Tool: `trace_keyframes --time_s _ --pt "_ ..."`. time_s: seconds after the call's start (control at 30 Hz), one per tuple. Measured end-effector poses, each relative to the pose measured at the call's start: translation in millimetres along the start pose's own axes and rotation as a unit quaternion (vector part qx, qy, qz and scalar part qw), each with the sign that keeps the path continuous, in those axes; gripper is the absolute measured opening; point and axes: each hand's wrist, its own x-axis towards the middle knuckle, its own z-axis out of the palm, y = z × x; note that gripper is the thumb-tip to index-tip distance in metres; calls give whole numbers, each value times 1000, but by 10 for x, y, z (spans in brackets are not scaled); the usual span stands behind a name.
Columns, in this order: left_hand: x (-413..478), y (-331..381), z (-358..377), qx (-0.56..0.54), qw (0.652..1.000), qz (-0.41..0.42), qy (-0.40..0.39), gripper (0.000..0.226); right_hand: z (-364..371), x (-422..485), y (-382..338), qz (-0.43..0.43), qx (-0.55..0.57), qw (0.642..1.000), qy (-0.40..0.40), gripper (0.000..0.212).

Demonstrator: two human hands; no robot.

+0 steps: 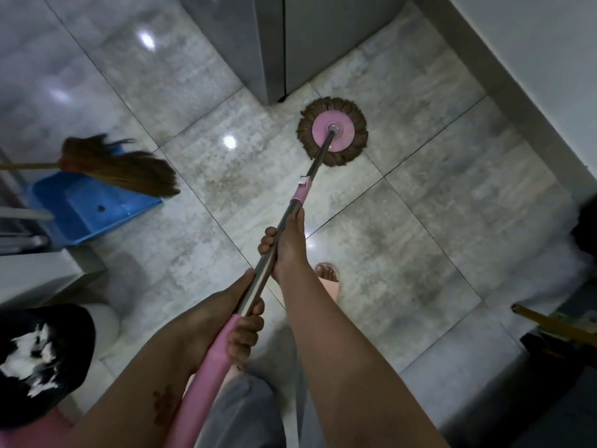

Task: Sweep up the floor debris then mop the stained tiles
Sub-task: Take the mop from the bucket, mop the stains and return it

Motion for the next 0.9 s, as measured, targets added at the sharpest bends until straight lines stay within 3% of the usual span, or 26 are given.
trace_keyframes --time_s 0.23,0.57,0.7,0.9 --pt "418 754 580 -14 1000 -15 -6 56 22 501 -936 -31 13 999 -11 42" --pt "1346 2019 1948 97 995 -23 4 61 -304 1205 -2869 -66 4 997 32 34" --pt "1400 1925 2049 99 994 -45 -2 61 -486 1131 -2891 -66 8 997 31 33" --pt "1092 1327 1686 103 994 -42 19 60 -649 804 -2165 -64 31 996 49 39"
